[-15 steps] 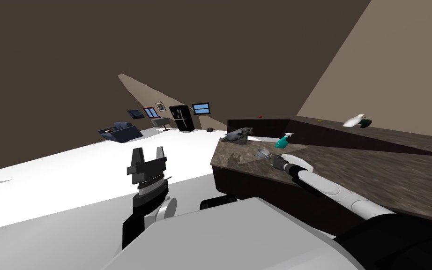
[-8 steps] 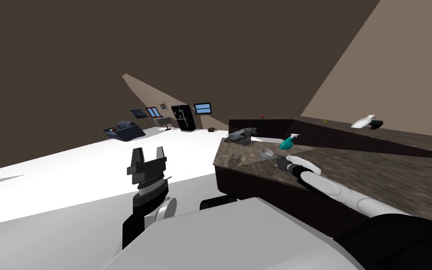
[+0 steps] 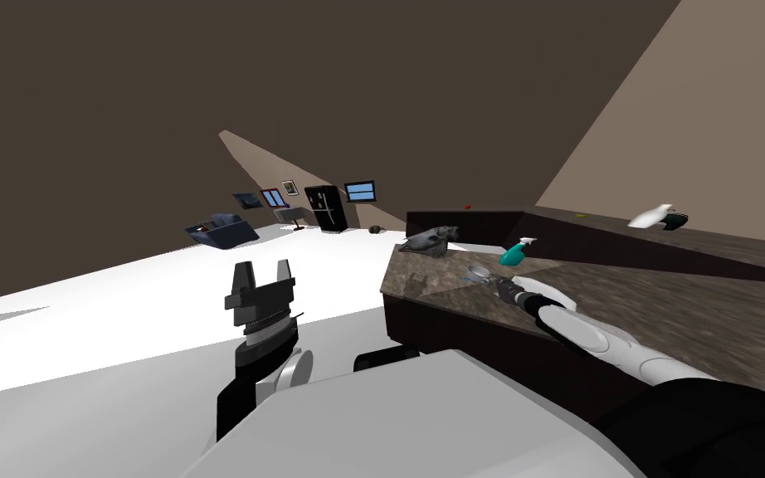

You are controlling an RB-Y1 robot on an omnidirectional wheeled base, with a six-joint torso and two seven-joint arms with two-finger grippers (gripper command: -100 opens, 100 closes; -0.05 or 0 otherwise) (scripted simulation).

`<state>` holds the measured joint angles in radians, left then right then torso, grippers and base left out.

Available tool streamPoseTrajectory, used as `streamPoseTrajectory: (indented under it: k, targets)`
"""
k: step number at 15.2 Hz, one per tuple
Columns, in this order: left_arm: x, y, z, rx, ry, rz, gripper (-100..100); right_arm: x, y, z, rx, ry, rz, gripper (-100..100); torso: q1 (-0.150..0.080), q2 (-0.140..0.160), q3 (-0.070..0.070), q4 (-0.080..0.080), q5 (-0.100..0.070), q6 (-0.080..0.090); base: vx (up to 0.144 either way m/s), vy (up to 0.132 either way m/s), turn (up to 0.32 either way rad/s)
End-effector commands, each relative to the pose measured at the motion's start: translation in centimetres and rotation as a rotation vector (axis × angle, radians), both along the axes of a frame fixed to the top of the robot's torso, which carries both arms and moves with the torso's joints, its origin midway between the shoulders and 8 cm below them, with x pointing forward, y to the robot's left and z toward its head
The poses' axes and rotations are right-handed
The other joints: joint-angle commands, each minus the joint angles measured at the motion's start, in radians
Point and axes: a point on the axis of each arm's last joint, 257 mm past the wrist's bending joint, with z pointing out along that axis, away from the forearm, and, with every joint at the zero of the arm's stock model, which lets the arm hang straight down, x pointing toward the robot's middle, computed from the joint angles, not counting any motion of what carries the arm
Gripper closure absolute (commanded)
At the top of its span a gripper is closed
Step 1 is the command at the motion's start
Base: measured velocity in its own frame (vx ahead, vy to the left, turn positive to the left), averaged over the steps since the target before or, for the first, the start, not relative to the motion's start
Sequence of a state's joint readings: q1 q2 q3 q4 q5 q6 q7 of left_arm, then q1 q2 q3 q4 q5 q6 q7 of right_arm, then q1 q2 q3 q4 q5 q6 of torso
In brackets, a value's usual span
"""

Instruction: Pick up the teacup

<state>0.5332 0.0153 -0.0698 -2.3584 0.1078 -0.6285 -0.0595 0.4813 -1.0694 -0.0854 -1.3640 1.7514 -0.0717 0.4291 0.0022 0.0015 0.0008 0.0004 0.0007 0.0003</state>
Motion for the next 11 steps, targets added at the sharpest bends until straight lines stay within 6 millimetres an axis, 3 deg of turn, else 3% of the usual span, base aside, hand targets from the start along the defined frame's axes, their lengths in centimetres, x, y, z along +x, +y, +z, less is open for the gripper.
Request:
streamPoseTrajectory:
  k: [1, 4, 5, 11]
  targets:
    - [0.0, 0.0, 0.0, 0.000, 0.000, 0.000, 0, 0.0, -0.6, 0.5, -0.047, 0.011, 0.020, -100, 0.000, 0.000, 0.000, 0.000, 0.000, 0.000, 0.012, 0.029, 0.014]
    - [0.0, 0.0, 0.0, 0.000, 0.000, 0.000, 0, -0.1, -0.3, -0.1, -0.024, 0.014, 0.015, -100, -0.001, 0.000, 0.000, 0.000, 0.000, 0.000, 0.006, 0.016, 0.010]
    - [0.0, 0.0, 0.0, 0.000, 0.000, 0.000, 0, -0.9, -0.2, -1.3, -0.022, 0.015, 0.000, -100, -0.001, 0.000, 0.000, 0.000, 0.000, 0.000, -0.008, -0.011, 0.033]
    - [0.0, 0.0, 0.0, 0.000, 0.000, 0.000, 0, -0.9, -0.2, -1.3, -0.022, 0.015, 0.000, -100, -0.002, 0.001, 0.001, 0.000, -0.001, 0.000, -0.006, -0.007, 0.022]
